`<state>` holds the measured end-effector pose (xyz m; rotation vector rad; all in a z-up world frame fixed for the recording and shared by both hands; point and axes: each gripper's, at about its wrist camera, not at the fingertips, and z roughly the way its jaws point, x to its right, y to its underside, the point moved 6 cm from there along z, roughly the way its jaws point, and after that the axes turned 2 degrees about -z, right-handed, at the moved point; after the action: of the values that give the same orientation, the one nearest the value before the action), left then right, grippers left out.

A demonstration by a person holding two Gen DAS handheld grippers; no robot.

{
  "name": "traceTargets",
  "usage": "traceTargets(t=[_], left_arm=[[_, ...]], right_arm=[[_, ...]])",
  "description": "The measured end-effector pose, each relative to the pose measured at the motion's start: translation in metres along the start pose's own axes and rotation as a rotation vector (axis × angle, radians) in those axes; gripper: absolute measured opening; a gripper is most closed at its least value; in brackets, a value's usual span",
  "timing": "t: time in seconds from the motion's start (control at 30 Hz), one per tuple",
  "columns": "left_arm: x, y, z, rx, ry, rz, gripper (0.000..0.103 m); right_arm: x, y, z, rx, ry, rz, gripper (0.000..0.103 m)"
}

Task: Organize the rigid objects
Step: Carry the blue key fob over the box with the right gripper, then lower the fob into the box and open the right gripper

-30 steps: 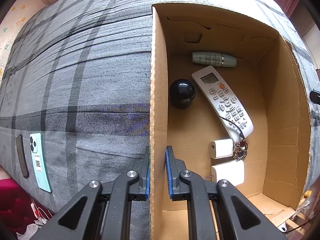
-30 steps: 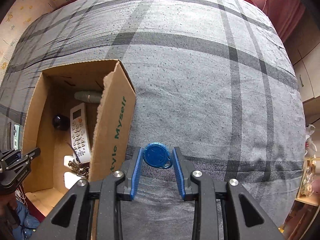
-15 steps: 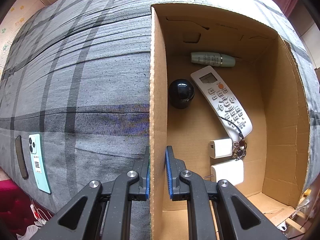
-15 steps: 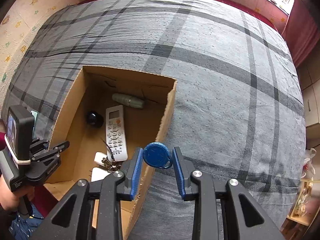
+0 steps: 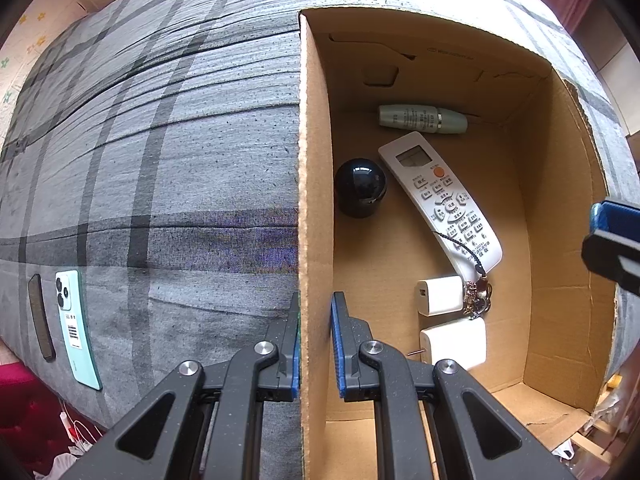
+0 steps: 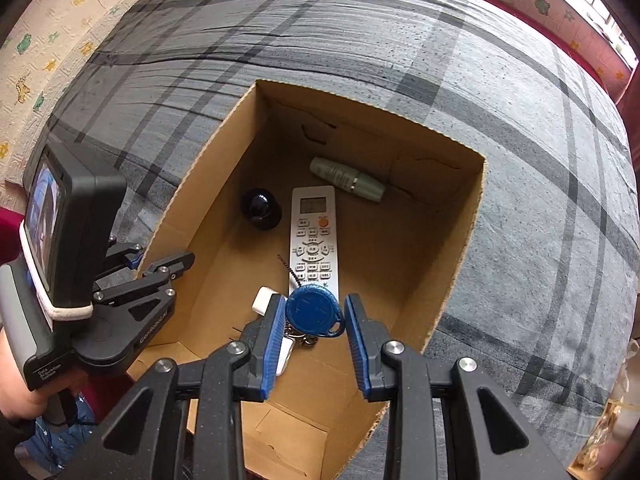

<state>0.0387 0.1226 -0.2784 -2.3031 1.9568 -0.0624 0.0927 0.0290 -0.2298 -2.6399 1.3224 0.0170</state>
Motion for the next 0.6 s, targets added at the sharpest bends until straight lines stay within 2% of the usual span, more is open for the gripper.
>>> traceTargets(t=[0.6], left_arm=[[0.001, 0.0, 0.001, 0.0, 0.003, -0.001, 0.013]], right_arm=[[-0.021, 0.006, 0.063, -0.085, -0.008, -0.043, 0.033]])
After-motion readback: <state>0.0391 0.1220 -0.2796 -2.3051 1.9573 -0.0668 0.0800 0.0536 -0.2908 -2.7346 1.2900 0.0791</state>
